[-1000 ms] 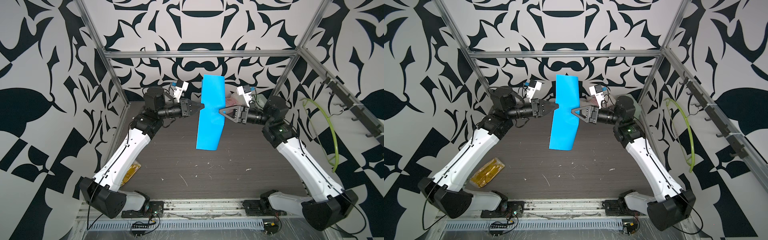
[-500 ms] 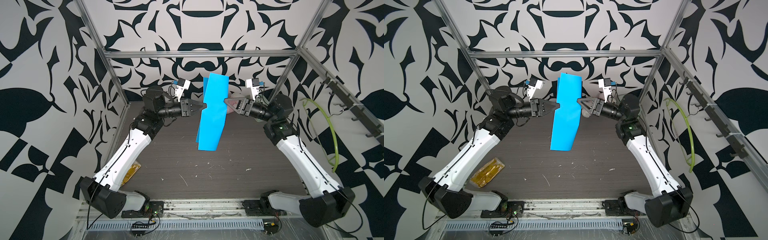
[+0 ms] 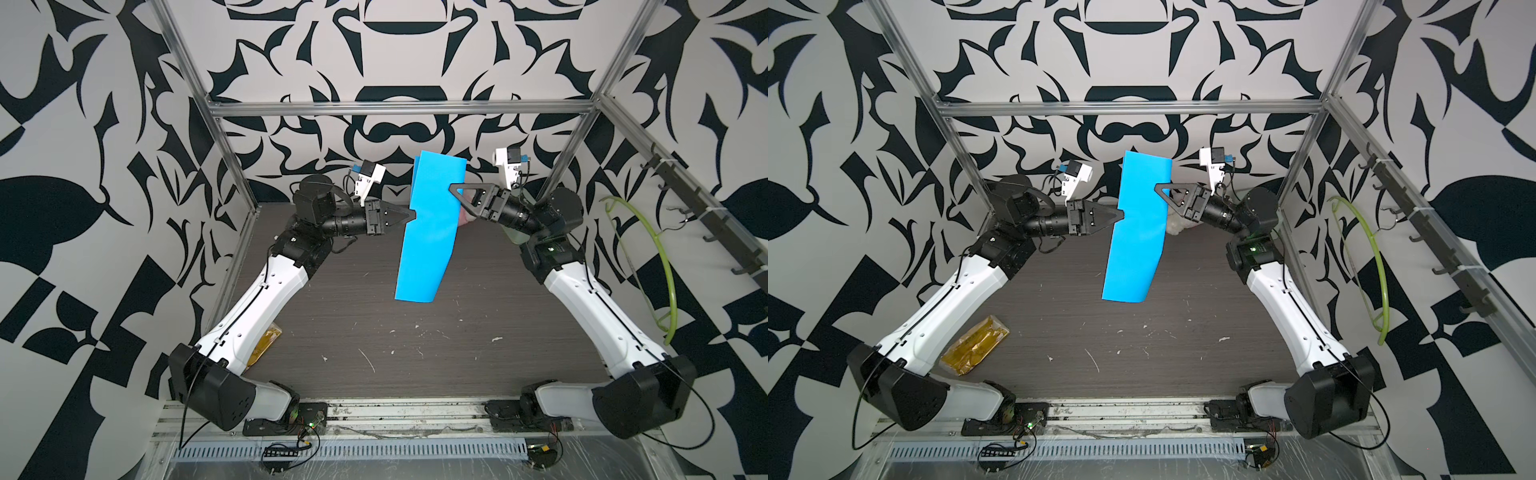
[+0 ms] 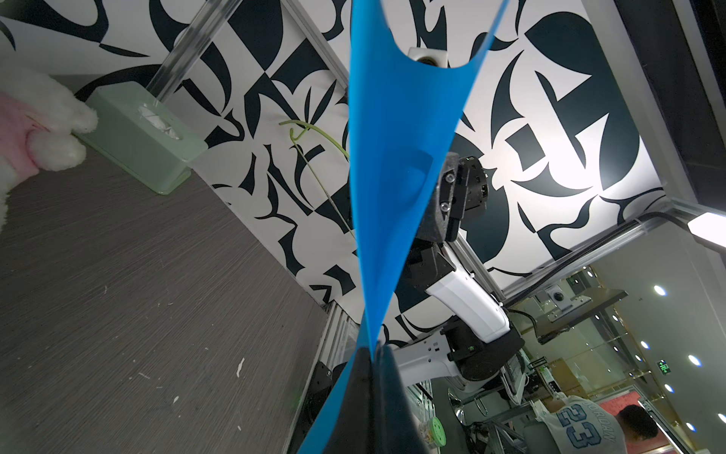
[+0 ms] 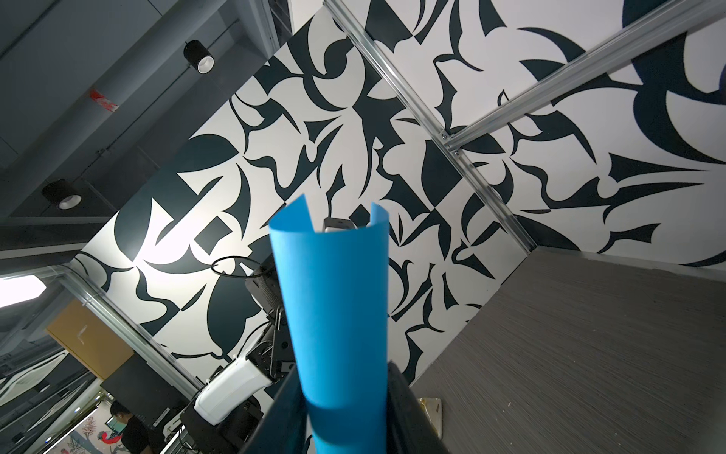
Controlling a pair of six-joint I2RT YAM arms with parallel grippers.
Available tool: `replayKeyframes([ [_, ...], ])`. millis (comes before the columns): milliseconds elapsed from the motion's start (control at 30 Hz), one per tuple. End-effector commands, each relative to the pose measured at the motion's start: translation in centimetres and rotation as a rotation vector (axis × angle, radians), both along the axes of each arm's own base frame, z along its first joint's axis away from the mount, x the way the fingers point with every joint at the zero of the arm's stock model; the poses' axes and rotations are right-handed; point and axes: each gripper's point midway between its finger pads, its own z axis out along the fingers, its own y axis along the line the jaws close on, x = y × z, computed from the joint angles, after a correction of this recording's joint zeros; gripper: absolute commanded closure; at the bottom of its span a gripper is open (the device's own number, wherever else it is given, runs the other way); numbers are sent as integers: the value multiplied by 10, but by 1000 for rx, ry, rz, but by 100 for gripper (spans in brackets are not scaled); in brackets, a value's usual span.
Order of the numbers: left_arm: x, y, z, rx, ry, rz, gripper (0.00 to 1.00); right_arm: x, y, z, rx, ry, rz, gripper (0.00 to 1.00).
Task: Fold the rectangular paper in half along the long edge
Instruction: Fold the paper.
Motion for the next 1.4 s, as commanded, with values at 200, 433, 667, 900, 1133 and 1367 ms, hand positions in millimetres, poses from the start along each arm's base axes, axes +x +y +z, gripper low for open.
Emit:
replayKeyframes([
  [200, -6, -2, 5, -21, -43, -47, 100, -29, -8, 41, 40, -142, 28, 85],
  [433, -4, -2, 2, -15, -34, -43, 100, -28, -10, 43, 45, -146, 14, 85],
  [667, -2, -3, -1, -14, -21, -38, 95, -22, -14, 42, 63, -130, -20, 92],
  [900, 0, -4, -3, -21, -4, -39, 83, -15, -20, 43, 99, -119, -77, 93],
  [1133, 3, -6, -9, -24, 22, -40, 82, -7, -25, 43, 129, -100, -120, 92],
  [1367, 3, -7, -11, -26, 33, -39, 91, 1, -31, 39, 144, -80, -169, 92],
])
